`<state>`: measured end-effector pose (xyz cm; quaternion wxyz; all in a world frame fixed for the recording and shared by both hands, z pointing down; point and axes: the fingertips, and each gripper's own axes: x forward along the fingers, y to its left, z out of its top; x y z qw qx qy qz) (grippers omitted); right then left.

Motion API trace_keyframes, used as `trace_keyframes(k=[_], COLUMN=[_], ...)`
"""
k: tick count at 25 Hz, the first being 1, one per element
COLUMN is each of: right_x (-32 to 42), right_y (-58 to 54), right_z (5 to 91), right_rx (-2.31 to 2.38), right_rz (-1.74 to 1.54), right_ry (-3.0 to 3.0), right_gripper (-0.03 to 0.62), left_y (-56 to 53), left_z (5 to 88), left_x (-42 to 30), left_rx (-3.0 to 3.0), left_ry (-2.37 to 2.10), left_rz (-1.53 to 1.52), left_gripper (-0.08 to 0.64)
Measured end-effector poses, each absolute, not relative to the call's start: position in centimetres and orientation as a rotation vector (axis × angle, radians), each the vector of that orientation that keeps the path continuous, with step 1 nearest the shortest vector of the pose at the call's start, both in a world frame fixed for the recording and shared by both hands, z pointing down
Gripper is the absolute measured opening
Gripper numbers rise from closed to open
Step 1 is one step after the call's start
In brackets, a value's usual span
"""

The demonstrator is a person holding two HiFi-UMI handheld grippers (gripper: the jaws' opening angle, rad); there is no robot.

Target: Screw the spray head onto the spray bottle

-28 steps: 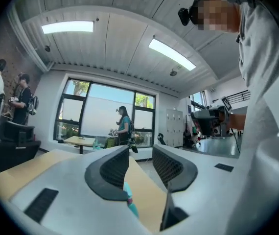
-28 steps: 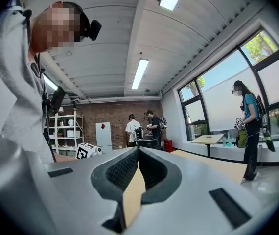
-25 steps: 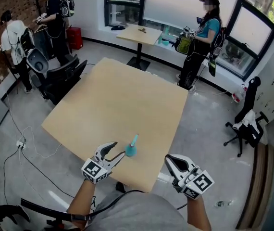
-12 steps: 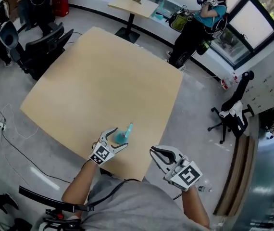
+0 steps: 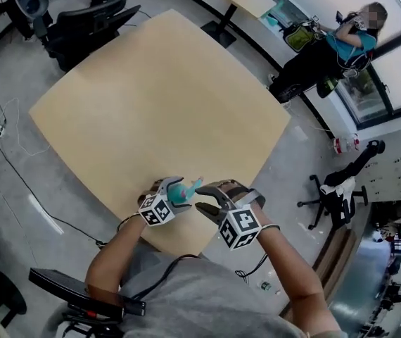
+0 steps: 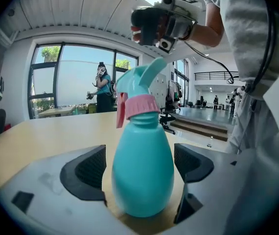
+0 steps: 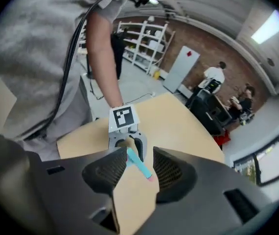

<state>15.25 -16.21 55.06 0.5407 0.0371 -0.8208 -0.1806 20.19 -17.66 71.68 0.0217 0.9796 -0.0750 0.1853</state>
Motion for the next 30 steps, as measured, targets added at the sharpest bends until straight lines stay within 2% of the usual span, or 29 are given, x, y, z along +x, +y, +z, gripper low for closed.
trace_keyframes(k=[8,22,30], right_x=[15.9,14.8,15.1], right_y=[-17.1,-16.3,-15.4], right_z=[63.6,64.7,65.6], right_rx=[-0.373,-0.348,-0.577], right_rz=[-0.463,-0.339,-0.856], right_ry=[-1.770,-1.848,-1.532], right_gripper=[0.172,0.132,0.130], left_y=[-17.8,-17.6,-18.0], left_z=[73.8,74.0,74.4], left_x=[20.5,20.7,20.7], left_rx=[2.989,2.958,2.937], left_ry=[-0.254,-0.282,-0.327], left_rz=[0.571,0.472,0.481], left_gripper=[0.407,0.403,0.403])
